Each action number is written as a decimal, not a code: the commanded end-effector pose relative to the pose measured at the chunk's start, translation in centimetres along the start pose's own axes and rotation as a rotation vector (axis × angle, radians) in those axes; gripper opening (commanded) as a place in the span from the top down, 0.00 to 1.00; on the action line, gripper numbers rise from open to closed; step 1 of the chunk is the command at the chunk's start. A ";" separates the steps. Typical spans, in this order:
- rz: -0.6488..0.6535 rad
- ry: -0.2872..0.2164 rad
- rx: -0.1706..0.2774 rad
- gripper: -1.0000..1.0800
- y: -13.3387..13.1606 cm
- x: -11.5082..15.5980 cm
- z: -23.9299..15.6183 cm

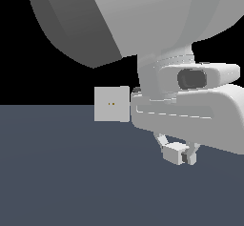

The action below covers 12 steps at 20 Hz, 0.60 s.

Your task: Plug the charger into the wall socket.

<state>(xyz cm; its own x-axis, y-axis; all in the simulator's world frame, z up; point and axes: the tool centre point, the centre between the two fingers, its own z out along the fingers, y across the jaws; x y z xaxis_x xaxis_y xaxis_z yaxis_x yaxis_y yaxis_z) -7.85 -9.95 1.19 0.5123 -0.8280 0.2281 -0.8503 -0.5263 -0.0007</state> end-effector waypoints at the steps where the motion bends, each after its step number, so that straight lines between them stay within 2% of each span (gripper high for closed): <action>1: 0.000 0.000 0.000 1.00 0.0 0.0 0.0; 12: -0.039 0.001 0.009 1.00 -0.7 0.0 -0.4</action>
<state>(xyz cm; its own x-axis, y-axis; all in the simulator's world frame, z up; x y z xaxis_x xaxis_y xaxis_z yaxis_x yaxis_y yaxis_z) -7.53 -9.67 1.43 0.5332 -0.8145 0.2285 -0.8367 -0.5477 -0.0002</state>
